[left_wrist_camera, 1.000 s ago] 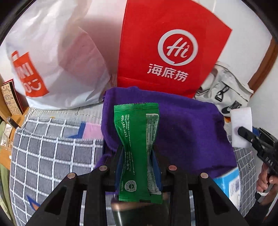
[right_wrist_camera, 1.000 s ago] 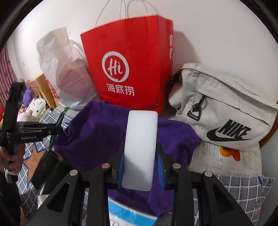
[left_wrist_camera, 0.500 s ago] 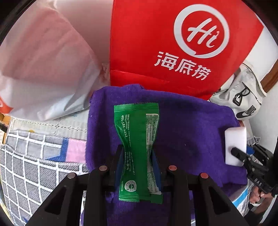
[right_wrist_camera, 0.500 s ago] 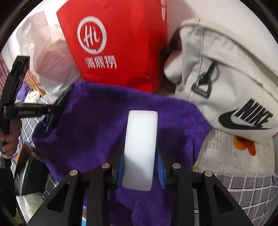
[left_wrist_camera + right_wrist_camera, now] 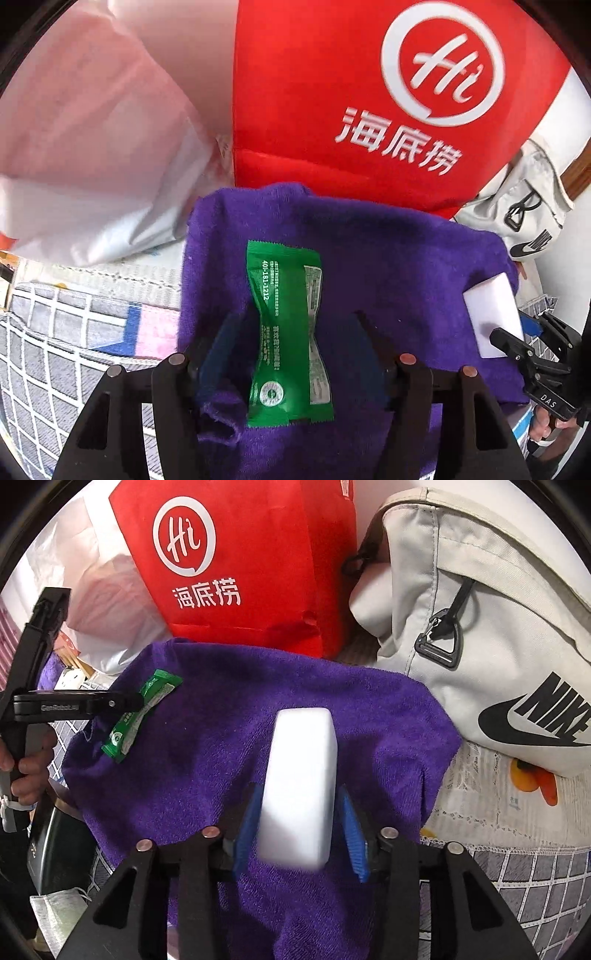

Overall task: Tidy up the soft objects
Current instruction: 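Grasp the white mesh bag with the right gripper while the left gripper returns to the pile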

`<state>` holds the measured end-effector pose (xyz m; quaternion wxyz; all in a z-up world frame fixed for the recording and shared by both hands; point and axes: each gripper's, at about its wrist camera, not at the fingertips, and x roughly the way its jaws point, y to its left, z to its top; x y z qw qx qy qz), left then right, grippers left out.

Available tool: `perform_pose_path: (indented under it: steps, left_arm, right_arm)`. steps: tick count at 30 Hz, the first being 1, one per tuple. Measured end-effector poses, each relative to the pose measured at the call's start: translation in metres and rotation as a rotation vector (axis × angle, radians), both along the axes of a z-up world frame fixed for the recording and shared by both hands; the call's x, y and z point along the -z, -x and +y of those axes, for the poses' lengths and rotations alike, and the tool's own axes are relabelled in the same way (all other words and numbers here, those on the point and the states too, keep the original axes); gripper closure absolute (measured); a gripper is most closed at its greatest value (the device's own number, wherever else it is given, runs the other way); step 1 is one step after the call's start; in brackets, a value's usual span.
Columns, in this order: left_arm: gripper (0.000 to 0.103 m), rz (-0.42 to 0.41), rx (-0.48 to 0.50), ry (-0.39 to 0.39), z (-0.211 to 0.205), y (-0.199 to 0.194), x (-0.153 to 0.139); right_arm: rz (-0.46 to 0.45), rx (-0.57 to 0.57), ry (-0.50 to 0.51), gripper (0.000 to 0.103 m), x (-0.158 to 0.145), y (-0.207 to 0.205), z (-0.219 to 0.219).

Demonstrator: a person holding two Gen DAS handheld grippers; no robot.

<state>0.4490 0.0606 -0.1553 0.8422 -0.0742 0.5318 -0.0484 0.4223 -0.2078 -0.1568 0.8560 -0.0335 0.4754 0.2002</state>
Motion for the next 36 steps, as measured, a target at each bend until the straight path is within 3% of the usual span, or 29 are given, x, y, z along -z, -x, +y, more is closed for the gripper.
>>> perform_pose_path:
  steps: [4,11,16,23,28,36]
  left_arm:
    - [0.041,-0.017,-0.012,-0.014,0.006,0.018,-0.015]
    - [0.041,-0.094,-0.033,-0.022,0.010,0.071,-0.052]
    - [0.041,-0.140,-0.021,0.009,0.017,0.122,-0.075]
    - [0.041,-0.149,-0.022,0.037,0.016,0.175,-0.071]
    - [0.041,-0.142,-0.030,0.059,0.026,0.213,-0.056]
    - [0.041,-0.098,-0.039,0.092,0.043,0.254,-0.028]
  right_arm:
    - [-0.049,0.023,0.007,0.038,-0.019,0.008,-0.001]
    - [-0.108,0.044,0.002,0.036,-0.058,0.045,-0.001]
    - [-0.158,0.037,-0.015,0.036,-0.078,0.100,0.007]
    - [-0.143,-0.011,-0.085,0.036,-0.079,0.158,0.023]
    - [-0.110,-0.106,-0.150,0.036,-0.070,0.196,0.050]
    - [-0.040,-0.204,-0.125,0.036,-0.038,0.207,0.094]
